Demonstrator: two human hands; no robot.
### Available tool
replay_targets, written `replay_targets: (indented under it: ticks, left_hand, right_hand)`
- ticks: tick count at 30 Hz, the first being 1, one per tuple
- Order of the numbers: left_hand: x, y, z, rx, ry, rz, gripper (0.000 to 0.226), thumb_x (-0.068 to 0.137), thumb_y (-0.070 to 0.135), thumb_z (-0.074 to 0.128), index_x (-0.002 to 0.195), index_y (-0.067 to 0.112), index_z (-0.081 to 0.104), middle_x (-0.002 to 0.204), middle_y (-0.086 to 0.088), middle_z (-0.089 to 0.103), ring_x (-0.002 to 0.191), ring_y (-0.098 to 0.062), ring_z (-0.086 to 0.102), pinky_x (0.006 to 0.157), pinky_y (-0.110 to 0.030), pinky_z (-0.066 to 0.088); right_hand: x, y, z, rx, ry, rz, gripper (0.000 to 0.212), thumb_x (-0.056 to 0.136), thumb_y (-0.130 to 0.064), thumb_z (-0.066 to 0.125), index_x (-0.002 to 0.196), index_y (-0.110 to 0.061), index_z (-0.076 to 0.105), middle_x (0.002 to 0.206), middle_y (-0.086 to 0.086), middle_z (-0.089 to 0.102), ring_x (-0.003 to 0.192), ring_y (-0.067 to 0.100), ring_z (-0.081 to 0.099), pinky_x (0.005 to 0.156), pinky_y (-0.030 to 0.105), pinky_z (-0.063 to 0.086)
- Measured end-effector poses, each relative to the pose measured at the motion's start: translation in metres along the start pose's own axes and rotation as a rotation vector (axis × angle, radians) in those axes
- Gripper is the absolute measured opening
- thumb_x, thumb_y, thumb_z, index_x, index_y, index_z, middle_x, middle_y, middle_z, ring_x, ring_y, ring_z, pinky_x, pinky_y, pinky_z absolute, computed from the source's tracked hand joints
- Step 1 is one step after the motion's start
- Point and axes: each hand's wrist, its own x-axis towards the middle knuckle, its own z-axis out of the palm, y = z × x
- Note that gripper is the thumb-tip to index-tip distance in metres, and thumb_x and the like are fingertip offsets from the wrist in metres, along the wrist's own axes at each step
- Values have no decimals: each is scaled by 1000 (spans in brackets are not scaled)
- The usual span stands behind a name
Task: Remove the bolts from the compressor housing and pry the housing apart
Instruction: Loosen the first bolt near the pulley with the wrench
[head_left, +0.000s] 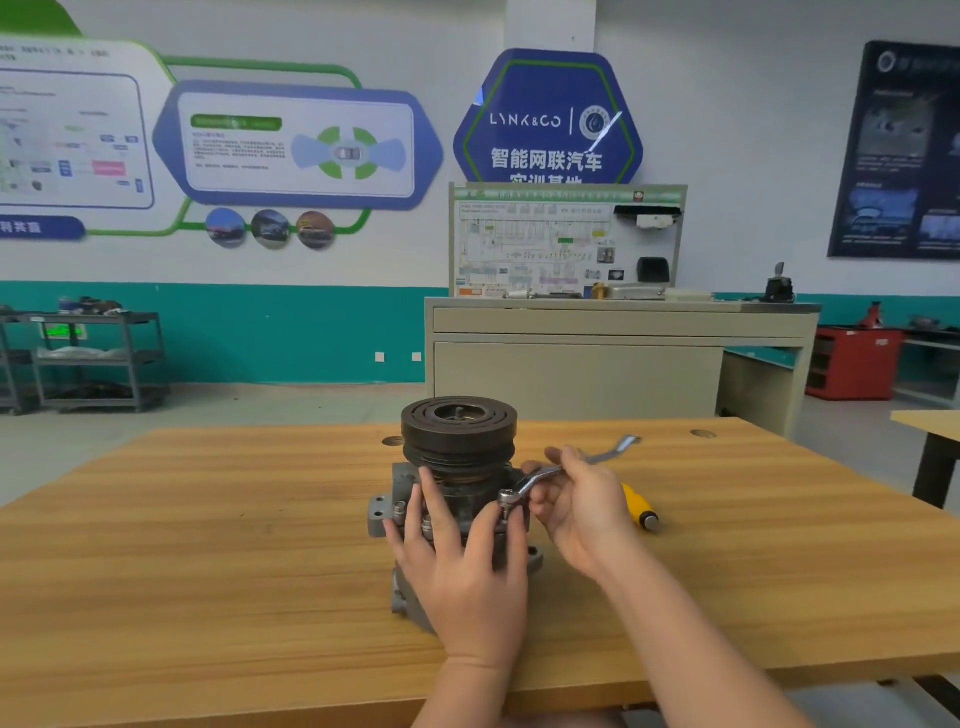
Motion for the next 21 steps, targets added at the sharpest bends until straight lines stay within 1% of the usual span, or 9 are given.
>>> replay_targets:
  ticks: [2, 5, 8, 11, 14, 15, 17, 19, 21]
  left_hand:
    - [-1, -2, 0, -12, 17, 23, 29, 87, 36, 60, 81, 15, 79, 143, -25, 44, 125, -44, 46, 110, -62, 28]
    - [1, -2, -2, -45, 33, 20, 29, 87, 36, 59, 82, 16, 80, 144, -23, 43, 127, -44, 46, 112, -61, 26]
    - [3, 1, -4, -86, 45, -34, 28, 85, 36, 60, 79, 17, 80, 145, -20, 43, 127, -45, 47, 112, -62, 25]
    - [5, 8, -5, -158, 52, -138, 25, 80, 37, 62, 76, 20, 80, 147, -14, 40, 130, -44, 45, 111, -66, 24]
    - [5, 11, -3, -188, 50, -202, 8, 74, 28, 77, 74, 20, 79, 149, -10, 40, 133, -39, 42, 112, -65, 21]
    - [5, 12, -3, -198, 47, -228, 5, 70, 21, 84, 73, 20, 79, 149, -9, 40, 134, -36, 40, 113, -64, 20]
    - [6, 12, -1, -217, 43, -261, 11, 66, 15, 88, 70, 19, 79, 149, -8, 41, 134, -34, 40, 113, -62, 19]
    - [6, 14, -1, -215, 62, -256, 4, 66, 20, 81, 68, 18, 78, 148, -10, 42, 132, -38, 44, 112, -63, 21]
    - [6, 14, -1, -207, 77, -243, 4, 67, 22, 78, 67, 18, 77, 147, -11, 44, 131, -39, 45, 112, -64, 22]
  right_hand:
    - [6, -10, -2, -79, -97, 141, 21, 106, -20, 35, 102, -4, 49, 62, 11, 68, 38, 12, 53, 36, 21, 43]
    - [8, -18, -1, -83, -182, 104, 18, 105, -20, 38, 103, -6, 50, 69, 14, 70, 44, 13, 58, 40, 21, 47]
    - [3, -19, -1, 116, -212, 5, 20, 104, -20, 38, 95, -7, 51, 75, 17, 70, 51, 16, 62, 45, 24, 51]
    - [-5, -19, -9, 307, -197, -53, 24, 104, -19, 36, 87, -9, 50, 78, 17, 70, 56, 17, 64, 50, 25, 54]
    - [-10, -14, -18, 383, -120, -52, 24, 104, -18, 38, 85, -10, 51, 77, 15, 70, 58, 17, 63, 52, 24, 55]
    - [-11, -11, -21, 387, -101, -51, 25, 104, -18, 38, 85, -9, 52, 77, 15, 70, 58, 16, 63, 52, 23, 55]
    - [-10, -5, -23, 362, -87, -66, 25, 103, -19, 40, 86, -7, 54, 77, 15, 70, 57, 16, 64, 51, 23, 55]
    - [-10, -1, -21, 288, -100, -135, 24, 101, -22, 43, 90, -5, 56, 79, 16, 71, 58, 16, 65, 52, 24, 55]
    - [-12, 2, -17, 204, -123, -253, 22, 94, -27, 50, 91, -6, 56, 81, 18, 71, 59, 17, 66, 53, 25, 55]
